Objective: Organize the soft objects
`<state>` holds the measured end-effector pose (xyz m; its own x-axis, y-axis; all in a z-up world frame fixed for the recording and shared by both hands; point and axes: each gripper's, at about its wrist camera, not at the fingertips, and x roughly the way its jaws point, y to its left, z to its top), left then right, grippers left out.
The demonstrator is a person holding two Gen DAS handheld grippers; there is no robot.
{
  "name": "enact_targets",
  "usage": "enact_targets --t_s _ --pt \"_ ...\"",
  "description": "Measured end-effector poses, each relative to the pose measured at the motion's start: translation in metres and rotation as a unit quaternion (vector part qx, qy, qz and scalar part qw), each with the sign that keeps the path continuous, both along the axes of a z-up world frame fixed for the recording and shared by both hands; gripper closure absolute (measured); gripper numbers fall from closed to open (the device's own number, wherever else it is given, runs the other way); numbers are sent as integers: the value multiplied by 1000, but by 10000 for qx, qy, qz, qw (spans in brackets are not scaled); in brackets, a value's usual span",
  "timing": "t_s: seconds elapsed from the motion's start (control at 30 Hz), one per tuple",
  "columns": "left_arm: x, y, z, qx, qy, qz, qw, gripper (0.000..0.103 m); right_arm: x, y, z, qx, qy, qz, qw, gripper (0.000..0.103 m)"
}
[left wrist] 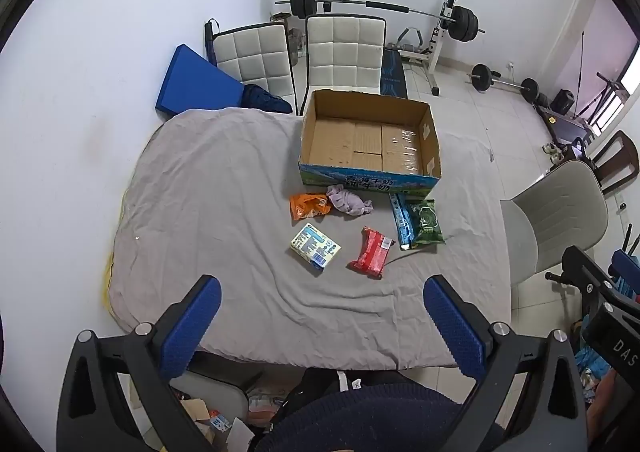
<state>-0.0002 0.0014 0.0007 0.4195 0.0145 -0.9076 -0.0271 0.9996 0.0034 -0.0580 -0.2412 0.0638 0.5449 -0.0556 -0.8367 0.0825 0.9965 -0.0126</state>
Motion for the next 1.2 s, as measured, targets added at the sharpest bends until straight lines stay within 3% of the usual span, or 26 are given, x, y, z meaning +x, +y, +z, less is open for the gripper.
enact_targets --t_s 1.2 --pt "2 -6 18 37 -313 -68 9995 0 -8 -6 4 46 -111 -71 9999 0"
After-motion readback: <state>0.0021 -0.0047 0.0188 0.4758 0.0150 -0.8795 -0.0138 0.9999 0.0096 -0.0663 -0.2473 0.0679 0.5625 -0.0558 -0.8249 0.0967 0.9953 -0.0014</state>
